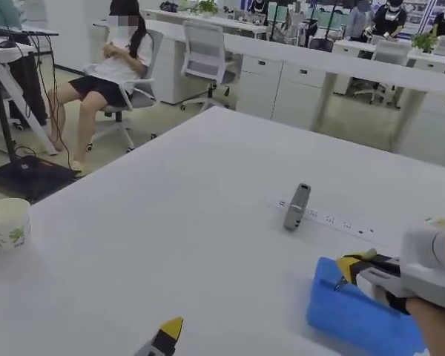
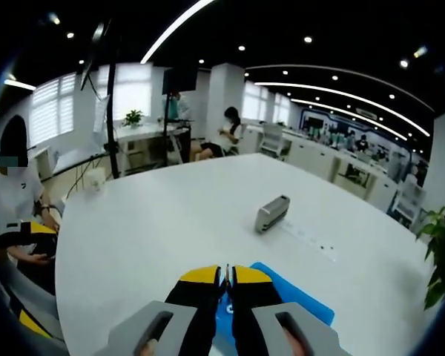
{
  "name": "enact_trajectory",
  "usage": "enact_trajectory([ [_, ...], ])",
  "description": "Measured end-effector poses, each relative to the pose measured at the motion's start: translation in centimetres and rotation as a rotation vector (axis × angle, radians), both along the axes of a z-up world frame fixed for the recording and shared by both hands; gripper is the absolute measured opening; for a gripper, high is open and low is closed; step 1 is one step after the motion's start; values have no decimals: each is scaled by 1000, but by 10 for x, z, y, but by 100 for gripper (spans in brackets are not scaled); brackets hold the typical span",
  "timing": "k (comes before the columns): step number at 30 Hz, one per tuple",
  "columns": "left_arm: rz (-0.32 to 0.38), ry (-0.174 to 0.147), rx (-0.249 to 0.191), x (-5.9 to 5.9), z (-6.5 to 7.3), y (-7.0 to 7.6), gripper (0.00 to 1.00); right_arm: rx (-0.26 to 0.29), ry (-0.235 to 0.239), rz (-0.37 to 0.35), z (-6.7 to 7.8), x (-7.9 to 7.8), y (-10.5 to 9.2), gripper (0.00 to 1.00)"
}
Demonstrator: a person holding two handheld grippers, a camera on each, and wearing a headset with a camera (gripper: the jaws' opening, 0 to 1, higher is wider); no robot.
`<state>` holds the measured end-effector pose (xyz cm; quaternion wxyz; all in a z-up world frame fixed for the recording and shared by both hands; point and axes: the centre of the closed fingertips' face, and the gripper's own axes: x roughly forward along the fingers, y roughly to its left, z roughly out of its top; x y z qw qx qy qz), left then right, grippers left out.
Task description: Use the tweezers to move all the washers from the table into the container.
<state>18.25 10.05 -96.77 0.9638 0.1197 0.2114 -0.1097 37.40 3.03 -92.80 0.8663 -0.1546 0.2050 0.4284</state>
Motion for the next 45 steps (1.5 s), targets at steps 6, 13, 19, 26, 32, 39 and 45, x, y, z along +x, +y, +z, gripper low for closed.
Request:
enact_trajectory([
  [6, -3, 4, 0, 0, -1, 0, 96, 16, 18, -16, -8, -13, -9, 2],
  [13, -13, 12, 12, 0, -3, -2, 95, 43, 66, -42, -23, -33, -20, 2],
  [19, -22, 34, 31, -1, -8, -3, 95, 97, 118, -120, -36, -45, -38, 2],
  [26, -28, 40, 42, -1, -10, -4, 95, 106, 154, -138, -54, -60, -43, 2],
  [32, -22, 42, 50, -1, -10, -2, 95, 94, 184, -136, -66, -73, -41, 2],
  [39, -13, 44, 38, 0, -10, -1, 96, 58, 208, -131, -82, -79, -42, 3],
  [45, -18, 43, 41, -1, -10, -2, 96, 61, 231, -133, -86, -82, -42, 3],
])
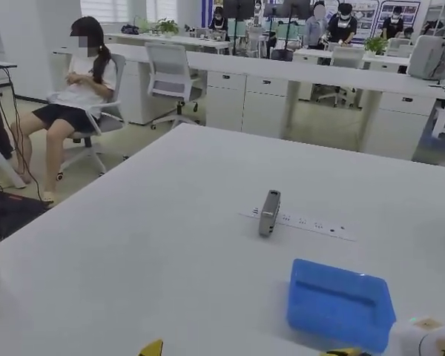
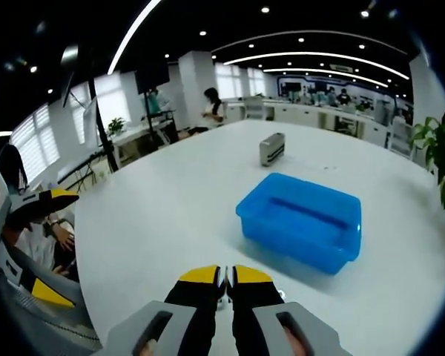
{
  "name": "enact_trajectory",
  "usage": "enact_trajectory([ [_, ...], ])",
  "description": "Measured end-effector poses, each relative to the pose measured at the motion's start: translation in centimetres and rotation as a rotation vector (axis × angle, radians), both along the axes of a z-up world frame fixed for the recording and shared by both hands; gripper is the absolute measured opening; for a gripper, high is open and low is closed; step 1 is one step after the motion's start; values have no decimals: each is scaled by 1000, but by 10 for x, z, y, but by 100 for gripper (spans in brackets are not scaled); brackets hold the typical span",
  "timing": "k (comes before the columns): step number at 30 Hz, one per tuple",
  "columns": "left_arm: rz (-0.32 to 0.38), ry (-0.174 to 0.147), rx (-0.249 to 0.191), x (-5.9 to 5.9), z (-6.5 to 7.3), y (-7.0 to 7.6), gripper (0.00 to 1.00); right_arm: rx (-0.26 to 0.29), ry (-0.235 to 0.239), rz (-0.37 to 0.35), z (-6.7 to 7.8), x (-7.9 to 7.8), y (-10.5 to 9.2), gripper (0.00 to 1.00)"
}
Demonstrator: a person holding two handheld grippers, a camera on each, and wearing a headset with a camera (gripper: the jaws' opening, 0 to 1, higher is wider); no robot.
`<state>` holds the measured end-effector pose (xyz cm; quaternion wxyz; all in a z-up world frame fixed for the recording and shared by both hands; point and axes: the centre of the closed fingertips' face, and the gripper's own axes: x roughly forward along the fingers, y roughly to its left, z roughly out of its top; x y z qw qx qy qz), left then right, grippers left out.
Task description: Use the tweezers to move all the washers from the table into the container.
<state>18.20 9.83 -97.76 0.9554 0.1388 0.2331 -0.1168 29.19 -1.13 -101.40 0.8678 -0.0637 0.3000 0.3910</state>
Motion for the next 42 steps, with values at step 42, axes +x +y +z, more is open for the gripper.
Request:
enact_trajectory([
  [42, 8, -16, -21, 0, 3, 1, 96, -97, 15, 72, -10, -4, 2, 2],
])
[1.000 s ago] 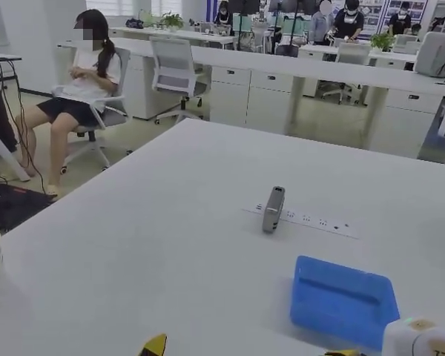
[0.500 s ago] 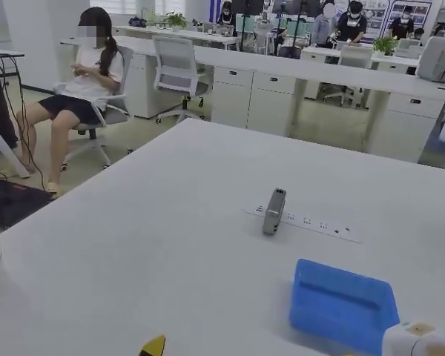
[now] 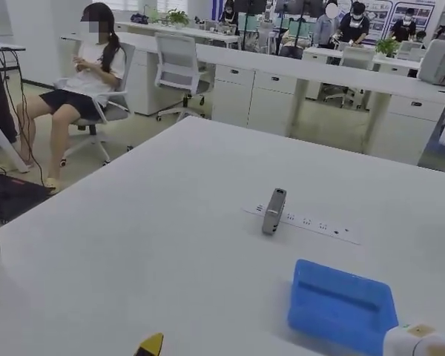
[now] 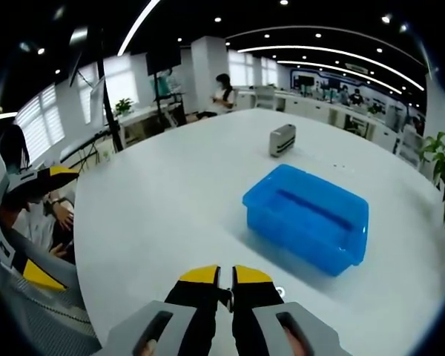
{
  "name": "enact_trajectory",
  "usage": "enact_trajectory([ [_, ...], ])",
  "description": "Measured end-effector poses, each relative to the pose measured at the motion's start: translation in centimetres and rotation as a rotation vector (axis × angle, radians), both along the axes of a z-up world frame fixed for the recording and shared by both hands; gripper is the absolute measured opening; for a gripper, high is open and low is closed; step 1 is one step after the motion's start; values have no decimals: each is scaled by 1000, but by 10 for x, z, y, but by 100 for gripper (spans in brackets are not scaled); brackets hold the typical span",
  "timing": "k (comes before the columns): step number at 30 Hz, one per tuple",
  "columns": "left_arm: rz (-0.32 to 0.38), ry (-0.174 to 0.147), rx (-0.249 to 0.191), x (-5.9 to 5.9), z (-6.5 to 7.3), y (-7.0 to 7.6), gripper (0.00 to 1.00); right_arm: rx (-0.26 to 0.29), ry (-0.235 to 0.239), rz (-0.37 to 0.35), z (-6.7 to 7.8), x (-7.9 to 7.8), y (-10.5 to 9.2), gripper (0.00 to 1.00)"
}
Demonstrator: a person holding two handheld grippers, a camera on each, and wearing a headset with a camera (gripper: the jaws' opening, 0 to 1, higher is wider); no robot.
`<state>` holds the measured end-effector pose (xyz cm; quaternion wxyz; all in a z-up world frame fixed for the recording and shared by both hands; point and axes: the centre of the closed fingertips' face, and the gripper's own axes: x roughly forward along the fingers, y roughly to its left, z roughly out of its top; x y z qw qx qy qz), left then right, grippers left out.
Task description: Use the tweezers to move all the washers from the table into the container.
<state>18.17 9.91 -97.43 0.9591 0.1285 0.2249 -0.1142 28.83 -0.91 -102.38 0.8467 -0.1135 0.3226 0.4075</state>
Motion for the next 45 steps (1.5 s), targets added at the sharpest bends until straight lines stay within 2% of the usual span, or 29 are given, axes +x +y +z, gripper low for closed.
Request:
enact_trajectory([
  [6, 1, 1, 0, 0, 0, 0, 96, -22, 9, 24, -3, 0, 6, 2],
  [16, 5, 1, 1, 1, 0, 1, 96, -34, 48, 24, -5, 5, 2, 1],
  [22, 9, 2, 3, 1, 0, 2, 96, -34, 65, 19, 2, 6, -1, 1],
  [26, 5, 0, 3, 1, 0, 1, 96, -51, 118, 32, 2, 0, -6, 0],
  [27, 6, 1, 3, 1, 0, 1, 96, -74, 131, 37, 0, -2, -10, 0],
  [30, 6, -1, 3, 1, 0, 1, 96, -112, 115, 53, 1, -4, -14, 0],
  [37, 5, -1, 3, 1, 0, 1, 95, -168, 157, 66, -11, -10, -17, 0],
  [39, 7, 0, 3, 1, 0, 2, 95, -158, 161, 63, -11, -8, -14, 0],
  [45, 11, -2, 3, 1, 0, 3, 95, -139, 118, 64, -8, -2, -2, 0],
])
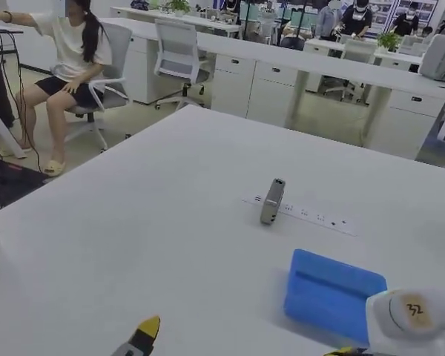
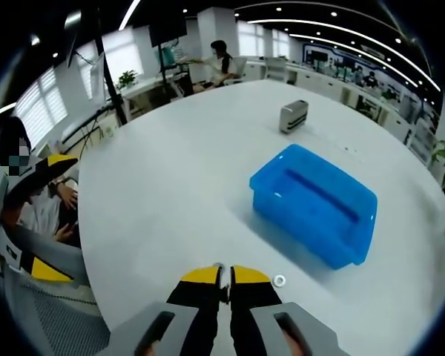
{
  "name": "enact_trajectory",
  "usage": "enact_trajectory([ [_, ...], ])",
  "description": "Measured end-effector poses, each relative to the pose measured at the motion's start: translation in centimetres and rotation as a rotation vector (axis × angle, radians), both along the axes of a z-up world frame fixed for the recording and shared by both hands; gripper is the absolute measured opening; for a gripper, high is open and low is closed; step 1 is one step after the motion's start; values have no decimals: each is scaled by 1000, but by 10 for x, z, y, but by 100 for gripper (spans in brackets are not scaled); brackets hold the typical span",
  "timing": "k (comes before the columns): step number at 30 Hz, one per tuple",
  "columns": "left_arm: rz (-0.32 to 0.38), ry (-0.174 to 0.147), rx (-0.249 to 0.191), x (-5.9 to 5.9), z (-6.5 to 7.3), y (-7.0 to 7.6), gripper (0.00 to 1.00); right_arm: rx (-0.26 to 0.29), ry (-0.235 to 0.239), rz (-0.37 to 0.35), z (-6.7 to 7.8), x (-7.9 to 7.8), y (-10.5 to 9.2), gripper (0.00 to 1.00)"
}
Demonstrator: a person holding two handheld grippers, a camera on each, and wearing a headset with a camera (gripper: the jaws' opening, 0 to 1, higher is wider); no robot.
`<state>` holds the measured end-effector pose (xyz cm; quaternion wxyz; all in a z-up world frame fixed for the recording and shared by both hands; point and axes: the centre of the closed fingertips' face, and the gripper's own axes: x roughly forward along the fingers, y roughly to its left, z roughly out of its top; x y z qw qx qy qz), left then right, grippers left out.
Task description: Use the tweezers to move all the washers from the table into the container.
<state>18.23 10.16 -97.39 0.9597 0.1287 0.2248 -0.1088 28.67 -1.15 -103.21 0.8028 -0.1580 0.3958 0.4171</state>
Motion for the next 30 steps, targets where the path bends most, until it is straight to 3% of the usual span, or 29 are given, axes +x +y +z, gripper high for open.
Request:
enact_trajectory([
  [9, 6, 1, 1, 0, 0, 1, 95, 18, -86, -7, 2, -2, 2, 0],
  [18, 1, 6, 4, 0, -1, 0, 95, 87, -82, -72, 9, 6, 5, 1],
  [30, 1, 11, 8, 0, -2, 0, 95, 103, -86, -82, 11, 15, 15, 2],
])
